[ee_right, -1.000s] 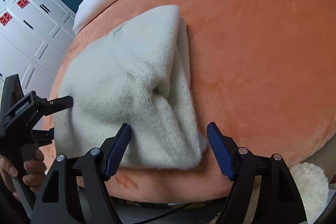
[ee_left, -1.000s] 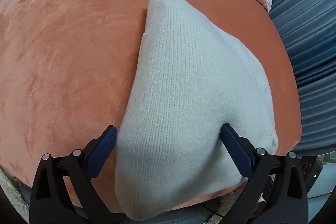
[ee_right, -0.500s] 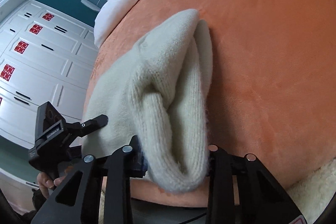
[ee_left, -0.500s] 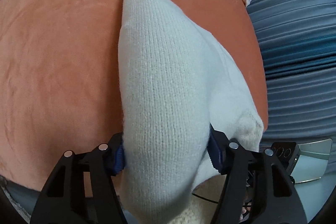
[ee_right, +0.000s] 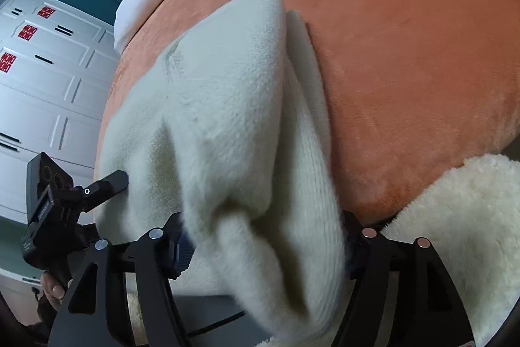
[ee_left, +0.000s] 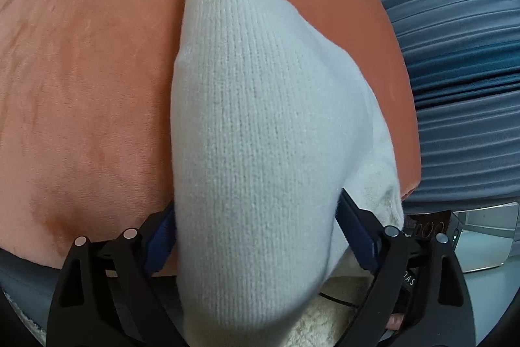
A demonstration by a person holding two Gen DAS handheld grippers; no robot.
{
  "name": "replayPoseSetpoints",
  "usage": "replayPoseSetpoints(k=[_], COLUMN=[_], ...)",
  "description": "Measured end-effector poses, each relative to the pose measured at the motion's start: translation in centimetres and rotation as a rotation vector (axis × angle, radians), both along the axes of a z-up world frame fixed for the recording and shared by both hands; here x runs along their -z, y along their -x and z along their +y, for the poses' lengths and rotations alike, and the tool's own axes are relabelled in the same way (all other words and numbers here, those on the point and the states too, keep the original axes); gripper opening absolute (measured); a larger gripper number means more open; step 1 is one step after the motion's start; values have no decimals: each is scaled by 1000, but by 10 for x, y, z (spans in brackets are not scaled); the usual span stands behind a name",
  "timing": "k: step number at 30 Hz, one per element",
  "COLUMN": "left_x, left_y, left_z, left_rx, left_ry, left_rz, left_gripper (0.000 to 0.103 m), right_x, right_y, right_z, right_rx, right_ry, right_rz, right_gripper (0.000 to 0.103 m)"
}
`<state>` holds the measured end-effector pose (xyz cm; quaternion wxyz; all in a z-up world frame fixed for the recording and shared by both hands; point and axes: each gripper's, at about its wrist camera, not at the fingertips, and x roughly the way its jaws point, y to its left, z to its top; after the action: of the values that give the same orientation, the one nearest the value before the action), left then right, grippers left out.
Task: Fold small clothes
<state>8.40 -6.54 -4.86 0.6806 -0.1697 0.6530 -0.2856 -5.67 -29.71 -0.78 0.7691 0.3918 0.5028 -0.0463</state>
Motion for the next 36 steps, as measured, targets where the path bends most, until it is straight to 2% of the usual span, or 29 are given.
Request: replayPoseSetpoints(k=[1,2,3,5,8,10,12,16,19,21,22,23,24,25,26,27,28,29,30,32,36], left_x=[-4,-12,-23,-51,-91,-120,-157,-232,-260,-252,-237,-217,-186,-153,-117,-82,-66,-60,-61,-68,-83], left_y=[0,3,7,10,13,15,18,23,20,7,0,-9,-22,-33,-44,-46,-41,-33,-18,8,30], left_z=[-2,-4,-6,-7,-4,0,6,33,66,81,92,97,96,98,100,112,123,130,142,147,135], left_rx=[11,28,47,74,85,89,94,101,84,46,20,-6,-28,-38,-75,-119,-130,-154,-199,-216,-178], left_ry=[-10,-18,-16,20,113,169,220,284,297,261,222,155,59,-39,-193,-306,-285,-240,-211,-249,-303], left_rz=[-6,-28,-58,-115,-136,-180,-251,-444,-545,-586,-604,-626,-638,-614,-550,-450,-380,-355,-378,-445,-511], left_gripper=[77,69,63,59,57,57,57,57,61,73,78,92,96,96,85,61,59,60,70,70,70], right_x=[2,1,-7,-29,-70,-106,-141,-209,-242,-244,-236,-222,-200,-173,-143,-105,-78,-57,-45,-42,-60], right_y=[-3,-2,-1,6,11,15,18,19,16,17,9,-4,-17,-22,-36,-46,-55,-54,-48,-23,-6], right_z=[0,-1,1,3,7,10,13,32,52,60,64,71,78,78,83,86,92,97,102,106,120], right_rx=[6,6,-6,-15,-13,-10,-17,-55,-86,-111,-125,-134,-139,-142,-142,-143,-144,-160,-163,-132,-176], right_ry=[-28,-37,-13,15,68,113,163,274,304,306,300,302,313,323,346,382,402,392,351,297,362], right_rz=[-12,-29,-51,-109,-200,-269,-343,-499,-609,-655,-659,-650,-628,-589,-519,-397,-280,-202,-165,-192,-209], right_gripper=[56,50,43,38,37,37,37,37,38,43,51,58,64,73,74,71,52,25,19,19,19])
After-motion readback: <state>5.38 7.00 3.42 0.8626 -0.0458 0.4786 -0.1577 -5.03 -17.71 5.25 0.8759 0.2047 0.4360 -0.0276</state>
